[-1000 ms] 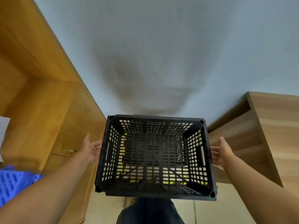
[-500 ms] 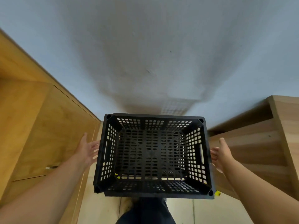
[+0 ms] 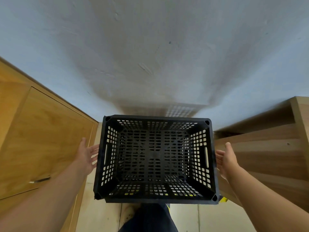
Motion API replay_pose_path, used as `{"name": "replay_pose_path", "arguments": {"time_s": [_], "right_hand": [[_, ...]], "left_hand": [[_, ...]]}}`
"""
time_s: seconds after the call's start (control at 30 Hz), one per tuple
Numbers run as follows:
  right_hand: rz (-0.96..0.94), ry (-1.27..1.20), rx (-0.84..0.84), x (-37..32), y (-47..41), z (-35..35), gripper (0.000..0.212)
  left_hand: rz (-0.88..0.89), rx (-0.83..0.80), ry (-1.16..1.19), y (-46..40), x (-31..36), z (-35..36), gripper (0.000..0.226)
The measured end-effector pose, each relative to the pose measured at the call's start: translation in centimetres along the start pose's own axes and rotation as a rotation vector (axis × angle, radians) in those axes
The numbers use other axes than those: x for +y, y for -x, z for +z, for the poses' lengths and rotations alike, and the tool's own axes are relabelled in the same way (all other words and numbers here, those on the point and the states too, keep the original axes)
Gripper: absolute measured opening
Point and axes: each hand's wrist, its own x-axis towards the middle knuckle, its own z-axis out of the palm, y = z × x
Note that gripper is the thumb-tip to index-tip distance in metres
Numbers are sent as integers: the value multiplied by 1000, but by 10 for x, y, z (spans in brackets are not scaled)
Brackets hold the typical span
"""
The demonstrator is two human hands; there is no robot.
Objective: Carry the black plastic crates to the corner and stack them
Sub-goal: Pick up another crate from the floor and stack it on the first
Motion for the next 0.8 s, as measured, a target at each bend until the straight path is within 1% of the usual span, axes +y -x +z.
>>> {"name": "replay_pose_path", "arguments": {"time_s": [0.1,0.2,0.33,0.43,0.5,0.53,0.6,0.7,0.77,0.8], "right_hand": [[-4,16,18,5,-4,-1,69],[-30,37,18,9,-5,-4,64],[-99,102,41,20,-4,-11,52],[-176,290,77,40,-4,-18,45],[-180,404,80,61,-5,-21,44],[-185,443,82,73,-7,-22,42],[-228,529,128,95,-10,-22,42],[-318,782,286,120,-15,-20,47],[-383,919,391,135,-17,-20,50],[-411,950,428,142,-21,-20,52]], "left_hand": [[16,15,-2,1,-4,0,70],[59,23,-15,2,-8,-1,60],[129,26,-121,6,-21,-3,47],[157,-8,-304,10,-36,-10,31],[187,-5,-391,8,-50,-17,18],[212,-3,-421,7,-58,-21,15],[294,-10,-527,-1,-77,-30,26],[460,-7,-677,-7,-105,-36,45],[549,32,-691,-12,-120,-35,54],[592,64,-663,-16,-126,-33,53]]}}
